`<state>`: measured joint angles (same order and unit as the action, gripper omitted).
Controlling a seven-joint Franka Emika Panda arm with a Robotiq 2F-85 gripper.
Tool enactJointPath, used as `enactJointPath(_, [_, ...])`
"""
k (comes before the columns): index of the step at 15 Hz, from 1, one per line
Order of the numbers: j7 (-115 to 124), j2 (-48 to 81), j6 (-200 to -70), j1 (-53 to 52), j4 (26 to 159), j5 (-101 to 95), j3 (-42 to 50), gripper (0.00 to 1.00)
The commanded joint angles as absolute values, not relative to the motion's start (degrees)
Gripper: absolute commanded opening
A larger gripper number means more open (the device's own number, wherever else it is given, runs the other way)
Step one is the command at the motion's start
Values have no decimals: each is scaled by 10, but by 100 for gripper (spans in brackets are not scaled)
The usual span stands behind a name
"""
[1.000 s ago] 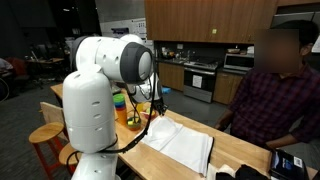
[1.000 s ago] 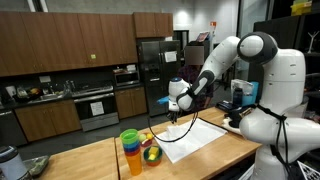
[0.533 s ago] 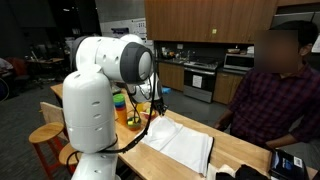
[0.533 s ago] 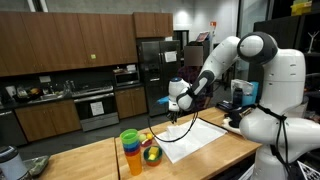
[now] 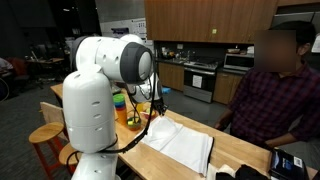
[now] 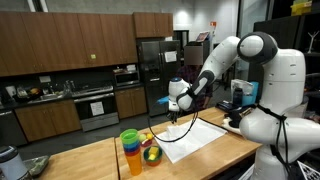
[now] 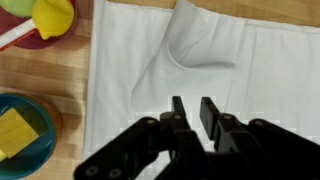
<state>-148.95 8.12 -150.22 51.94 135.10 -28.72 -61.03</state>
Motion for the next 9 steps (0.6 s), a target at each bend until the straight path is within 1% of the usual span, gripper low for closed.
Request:
enactJointPath(1, [-1490,81,-1502,519,1351,-287,-610,26])
enactJointPath(6, [-1490,81,-1502,519,1351,-287,-610,26])
enactJointPath(7, [-1490,81,-1502,519,1351,-287,-610,51])
enactJointPath(8, [-1490,123,-1513,531,1339,-337,-632,51])
enactJointPath(9, [-1491,137,-1514,539,1336,-394,-645,55])
